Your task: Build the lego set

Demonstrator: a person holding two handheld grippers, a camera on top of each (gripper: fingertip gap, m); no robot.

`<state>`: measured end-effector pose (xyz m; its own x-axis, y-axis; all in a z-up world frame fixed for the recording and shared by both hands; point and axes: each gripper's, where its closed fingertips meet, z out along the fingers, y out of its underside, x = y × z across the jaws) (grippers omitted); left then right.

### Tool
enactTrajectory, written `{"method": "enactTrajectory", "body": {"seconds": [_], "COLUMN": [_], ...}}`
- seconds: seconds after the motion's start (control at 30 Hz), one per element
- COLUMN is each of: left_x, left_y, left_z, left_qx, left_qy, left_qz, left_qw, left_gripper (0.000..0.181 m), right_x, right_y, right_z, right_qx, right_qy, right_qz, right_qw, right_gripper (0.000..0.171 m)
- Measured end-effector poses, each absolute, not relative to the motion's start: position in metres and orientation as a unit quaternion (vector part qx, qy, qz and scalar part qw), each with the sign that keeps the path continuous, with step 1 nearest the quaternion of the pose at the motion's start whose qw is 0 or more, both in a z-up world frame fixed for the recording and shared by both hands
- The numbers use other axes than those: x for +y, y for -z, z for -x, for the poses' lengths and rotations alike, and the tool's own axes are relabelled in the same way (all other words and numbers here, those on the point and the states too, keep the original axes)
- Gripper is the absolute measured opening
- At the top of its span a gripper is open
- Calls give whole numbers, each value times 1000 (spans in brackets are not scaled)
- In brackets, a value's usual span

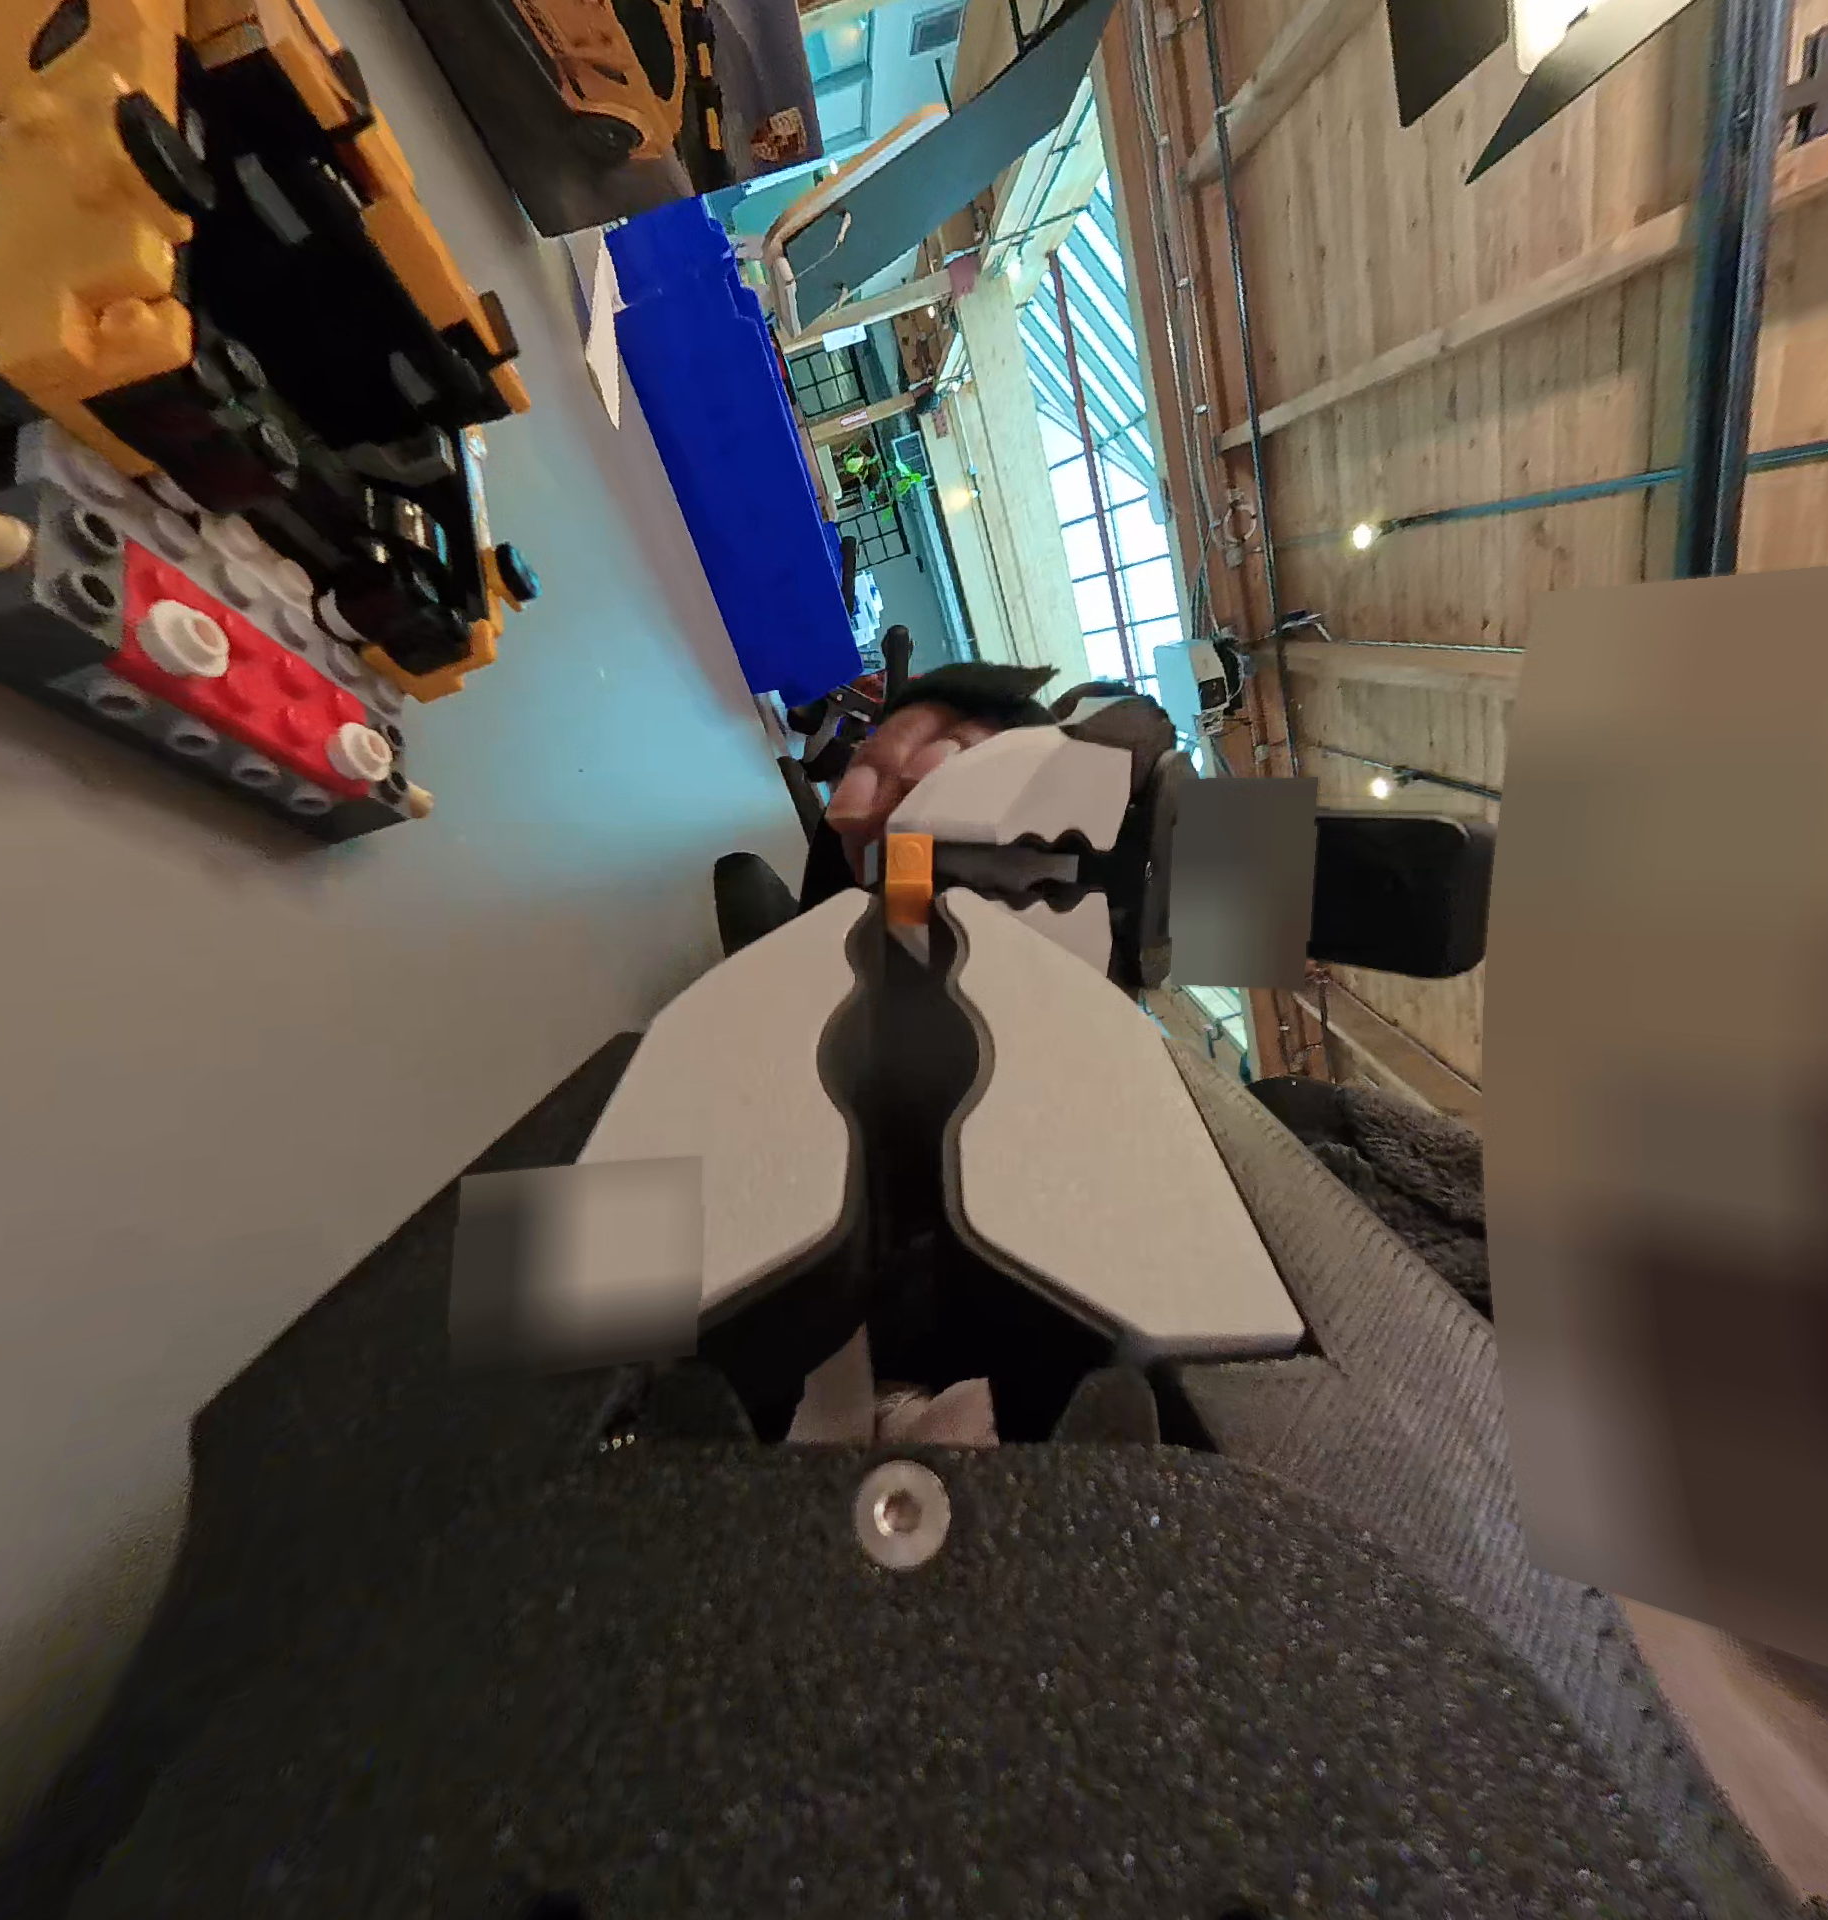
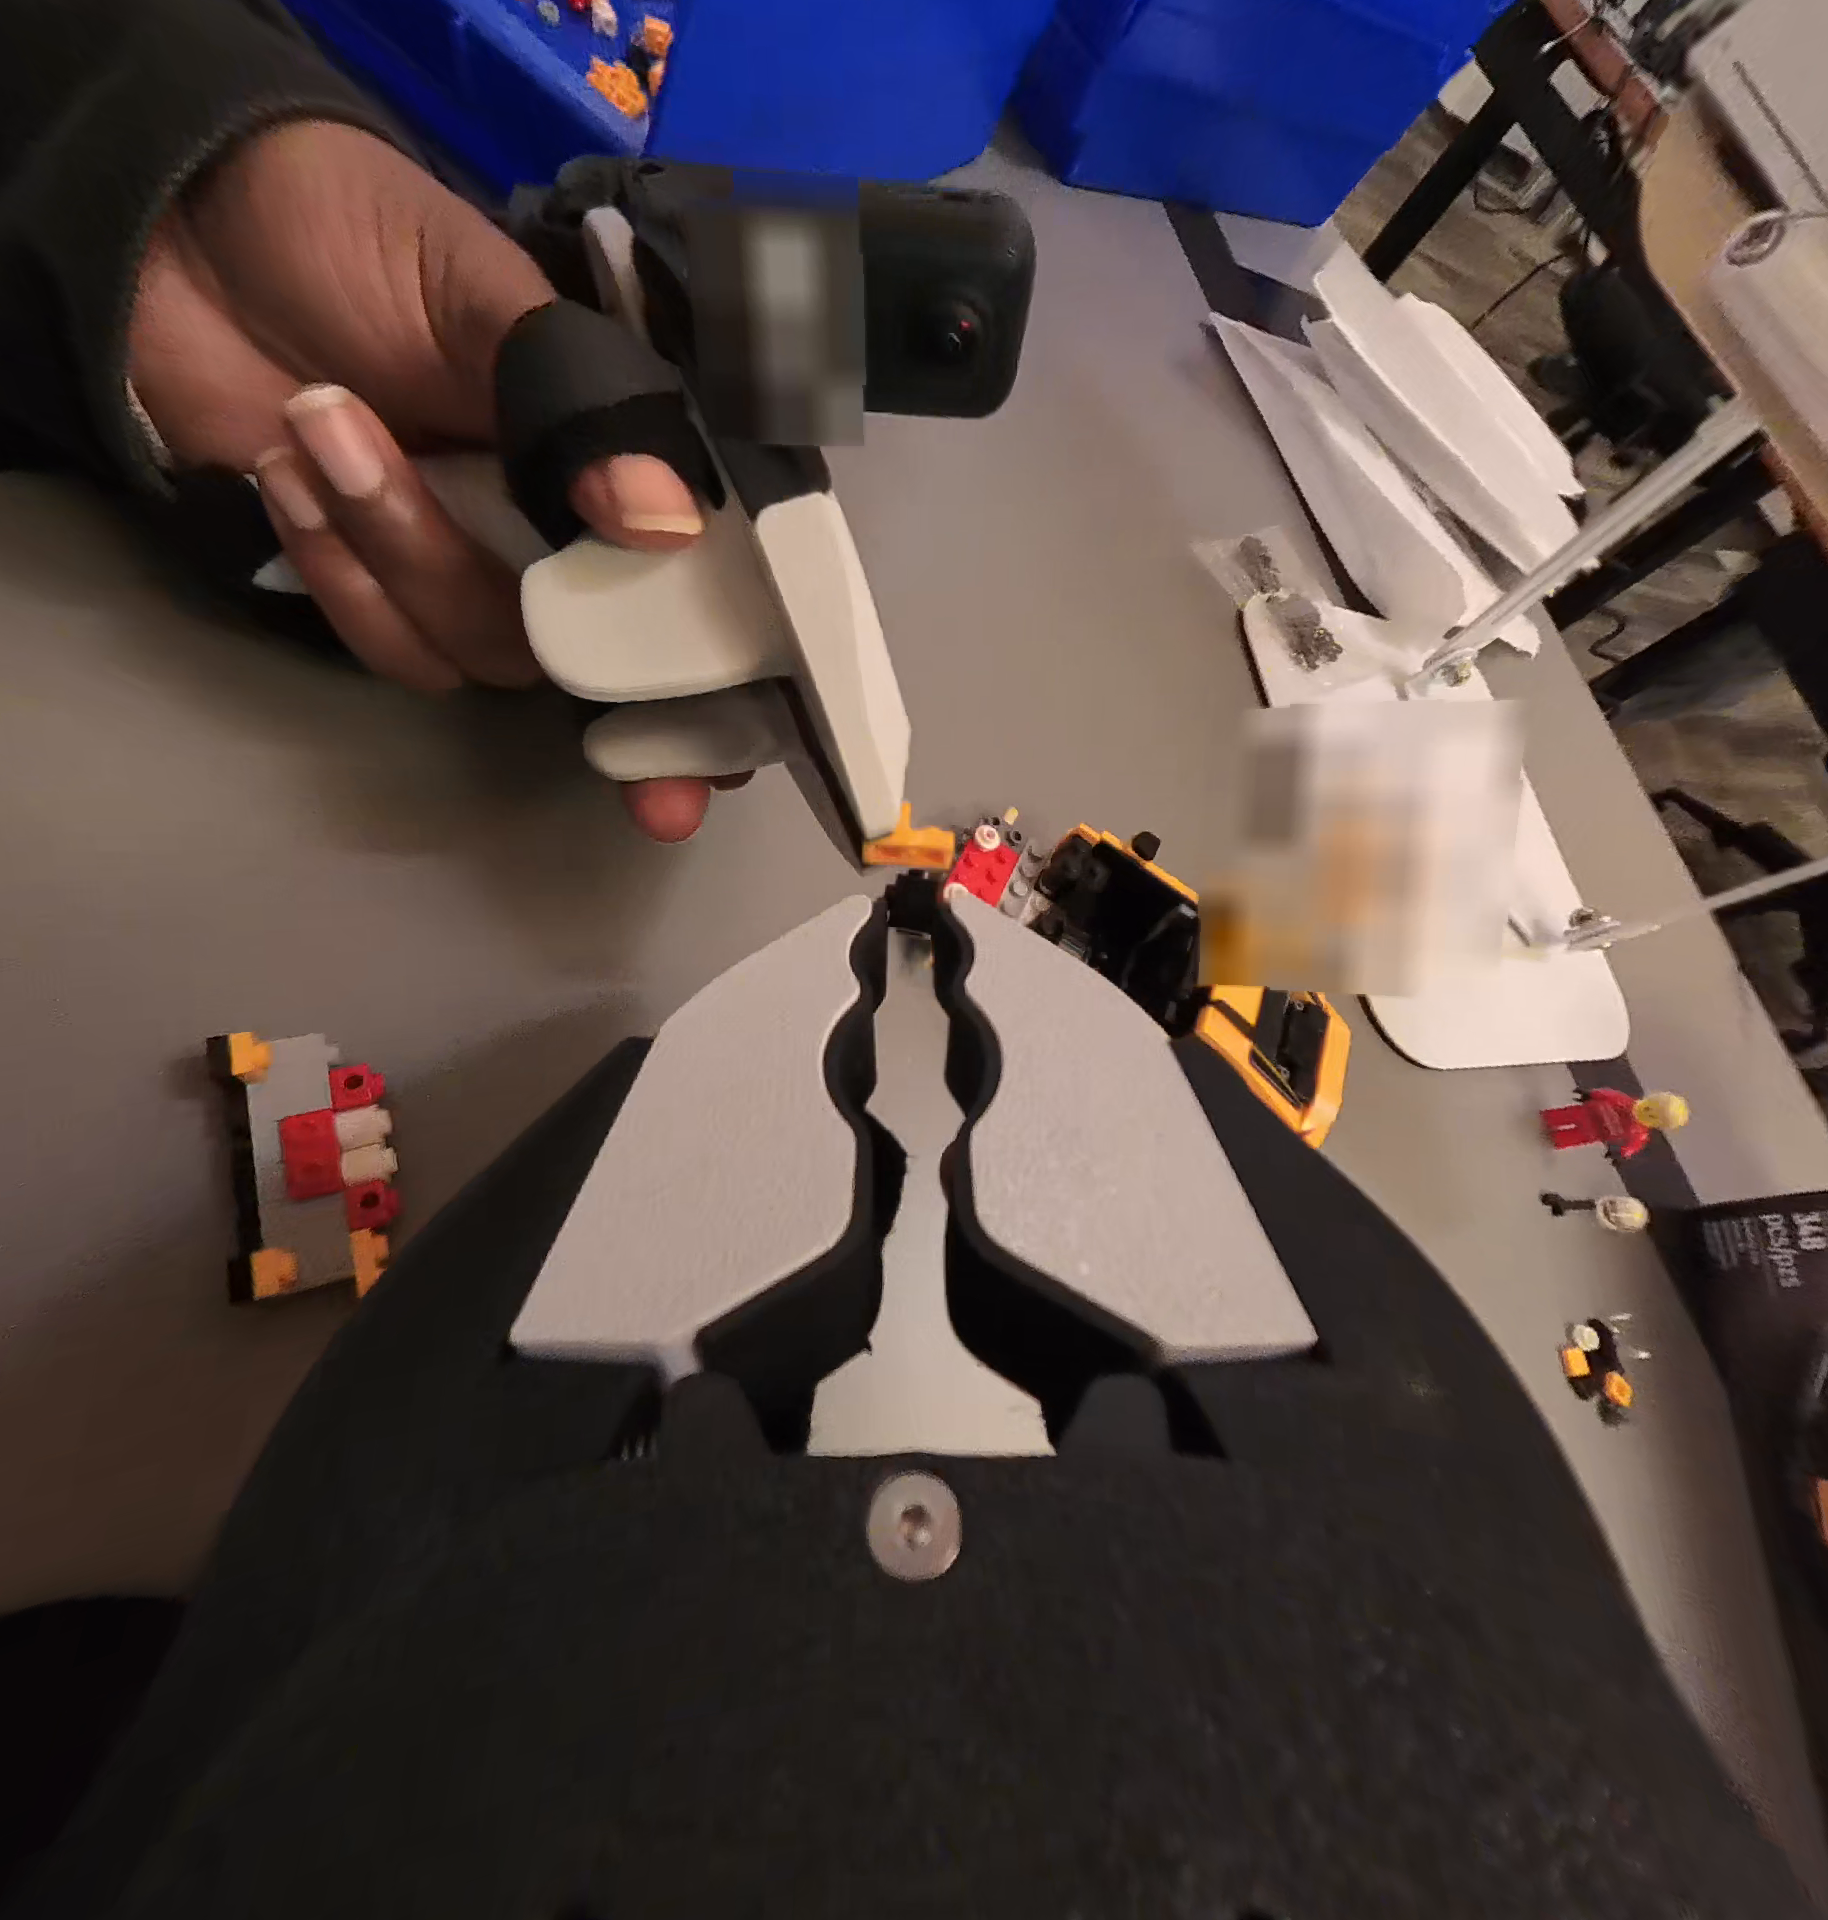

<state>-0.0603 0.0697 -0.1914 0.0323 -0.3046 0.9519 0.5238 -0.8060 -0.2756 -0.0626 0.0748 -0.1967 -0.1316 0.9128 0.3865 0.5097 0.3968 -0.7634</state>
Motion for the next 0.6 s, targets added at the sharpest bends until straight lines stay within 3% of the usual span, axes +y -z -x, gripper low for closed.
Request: {"method": "enactTrajectory", "body": {"seconds": [0.03,0.3,0.6], "left_x": [69,68,42], "left_y": [191,197,221], "left_z": [60,57,43], "left_qx": [-84,-71,103], "left_qy": [692,677,567], "left_qz": [652,671,772], "left_qw": [299,293,268], "left_gripper": [8,7,7], "right_x": [74,73,51], "right_y": [197,199,218], "right_z": [63,63,51], "right_qx": [-717,-723,-789], "right_qy": [-229,-220,-213], "right_qz": [494,490,434], "right_qw": [435,435,380], "right_gripper": [8,8,8]}}
